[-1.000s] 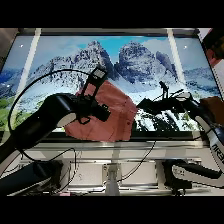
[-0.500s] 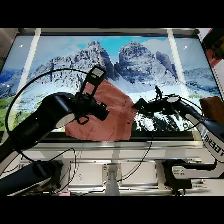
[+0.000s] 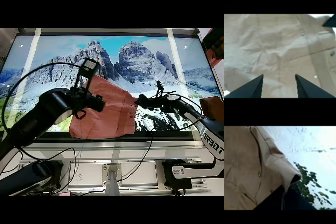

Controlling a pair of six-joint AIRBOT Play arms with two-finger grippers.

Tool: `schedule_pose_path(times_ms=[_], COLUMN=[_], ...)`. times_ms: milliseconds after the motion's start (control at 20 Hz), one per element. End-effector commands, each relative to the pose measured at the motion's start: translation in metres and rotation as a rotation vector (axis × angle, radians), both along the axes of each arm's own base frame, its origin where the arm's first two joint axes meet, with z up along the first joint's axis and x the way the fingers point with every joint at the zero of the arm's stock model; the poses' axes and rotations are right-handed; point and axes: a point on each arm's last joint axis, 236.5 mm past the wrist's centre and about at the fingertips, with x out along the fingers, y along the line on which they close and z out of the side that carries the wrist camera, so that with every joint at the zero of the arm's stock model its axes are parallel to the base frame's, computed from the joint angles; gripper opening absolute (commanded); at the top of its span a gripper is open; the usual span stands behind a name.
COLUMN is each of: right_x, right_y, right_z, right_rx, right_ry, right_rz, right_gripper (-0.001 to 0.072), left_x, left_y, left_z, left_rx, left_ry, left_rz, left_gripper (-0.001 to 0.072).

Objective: Fold the clothes and pants, and hang the long-sleeved shirts on hangers.

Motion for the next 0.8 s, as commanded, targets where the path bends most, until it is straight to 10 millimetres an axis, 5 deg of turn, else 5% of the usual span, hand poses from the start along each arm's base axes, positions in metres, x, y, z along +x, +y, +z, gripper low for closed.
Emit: schedule_pose_path(times_ms=[0,150,250,350,400,450,750], right_x=[0.009,0.014,0.020,0.023,0.024,0.024,0.023], right_y=[0.003,0.000,-0.004,-0.007,-0.007,-0.007,-0.007], right_z=[0.013,0.019,0.023,0.025,0.026,0.025,0.025], right_rx=[-0.020,-0.076,-0.117,-0.144,-0.147,-0.148,-0.148], right_ry=[-0.063,-0.104,-0.133,-0.151,-0.154,-0.154,-0.152], right_rz=[0.059,0.124,0.154,0.173,0.175,0.176,0.179], right_gripper=[0.0017,0.0017,0.0017,0.0017,0.0017,0.0018,0.0017], left_x=[0.030,0.044,0.043,0.042,0.046,0.051,0.056], left_y=[0.055,0.121,0.144,0.143,0.140,0.140,0.135], left_z=[-0.019,-0.059,-0.087,-0.111,-0.119,-0.128,-0.199], left_rx=[-0.006,0.002,-0.060,-0.198,-0.276,-0.351,-0.386], left_ry=[0.037,0.145,0.263,0.401,0.452,0.495,0.644], left_rz=[0.215,0.392,0.435,0.417,0.412,0.423,0.324], left_gripper=[0.0483,0.0483,0.0483,0.0535,0.0684,0.0716,0.0711])
